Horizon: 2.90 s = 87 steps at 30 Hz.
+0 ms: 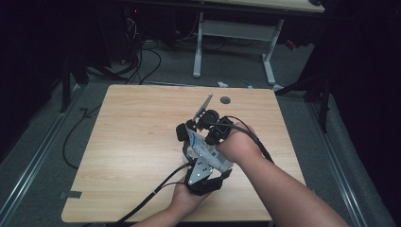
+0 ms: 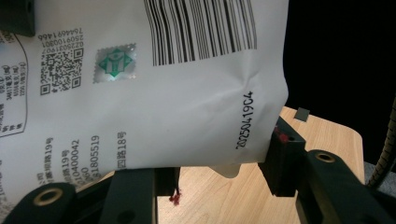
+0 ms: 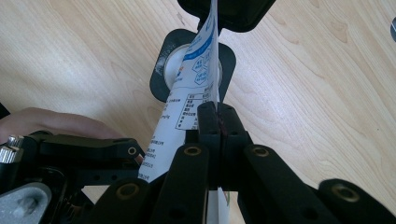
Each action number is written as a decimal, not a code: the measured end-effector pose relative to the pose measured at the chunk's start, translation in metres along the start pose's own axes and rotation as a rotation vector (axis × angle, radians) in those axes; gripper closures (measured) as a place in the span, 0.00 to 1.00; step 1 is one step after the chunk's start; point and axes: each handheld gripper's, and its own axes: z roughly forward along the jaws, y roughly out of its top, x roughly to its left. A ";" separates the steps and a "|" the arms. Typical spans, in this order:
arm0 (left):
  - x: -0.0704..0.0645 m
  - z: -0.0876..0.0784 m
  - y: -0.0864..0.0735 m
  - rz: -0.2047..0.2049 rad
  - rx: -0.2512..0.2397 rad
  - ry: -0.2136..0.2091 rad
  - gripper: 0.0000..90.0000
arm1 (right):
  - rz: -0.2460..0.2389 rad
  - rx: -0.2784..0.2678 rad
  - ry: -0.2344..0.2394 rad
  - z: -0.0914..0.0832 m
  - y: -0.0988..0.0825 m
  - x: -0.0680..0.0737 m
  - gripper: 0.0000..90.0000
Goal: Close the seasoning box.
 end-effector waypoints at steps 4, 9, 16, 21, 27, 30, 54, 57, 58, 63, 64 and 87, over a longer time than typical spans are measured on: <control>0.000 0.001 0.000 -0.005 -0.002 0.000 0.61 | 0.004 0.004 -0.003 0.001 0.000 0.000 1.00; 0.000 0.002 0.000 -0.010 -0.004 -0.002 0.61 | 0.001 0.006 -0.002 0.002 0.001 0.000 1.00; 0.000 0.002 0.001 -0.011 -0.006 -0.002 0.61 | -0.006 0.006 -0.003 0.003 0.002 -0.001 1.00; 0.001 0.002 0.001 -0.011 -0.007 -0.001 0.61 | -0.003 0.005 -0.003 0.004 0.002 0.000 1.00; 0.001 0.002 0.001 -0.011 -0.011 -0.002 0.61 | 0.003 0.003 -0.001 0.003 0.002 0.000 1.00; 0.001 0.001 0.002 -0.011 -0.014 -0.001 0.61 | -0.003 0.000 -0.003 0.002 0.003 -0.001 1.00; 0.002 0.001 0.001 -0.015 -0.017 0.001 0.61 | -0.021 0.001 -0.005 0.005 0.005 0.001 1.00; 0.001 0.001 0.001 -0.016 -0.018 0.000 0.61 | -0.016 0.001 -0.004 0.006 0.006 0.001 1.00; 0.001 0.001 0.001 -0.016 -0.019 0.000 0.61 | -0.012 0.002 -0.003 0.006 0.006 0.001 1.00; 0.001 0.000 0.001 -0.015 -0.020 0.000 0.62 | -0.014 0.000 -0.001 0.006 0.006 0.002 1.00; 0.002 0.000 0.001 -0.015 -0.020 0.001 0.62 | -0.016 -0.001 -0.002 0.007 0.006 0.002 1.00; 0.003 -0.002 -0.004 0.004 -0.018 0.009 0.62 | -0.014 -0.013 0.003 0.006 0.005 0.003 1.00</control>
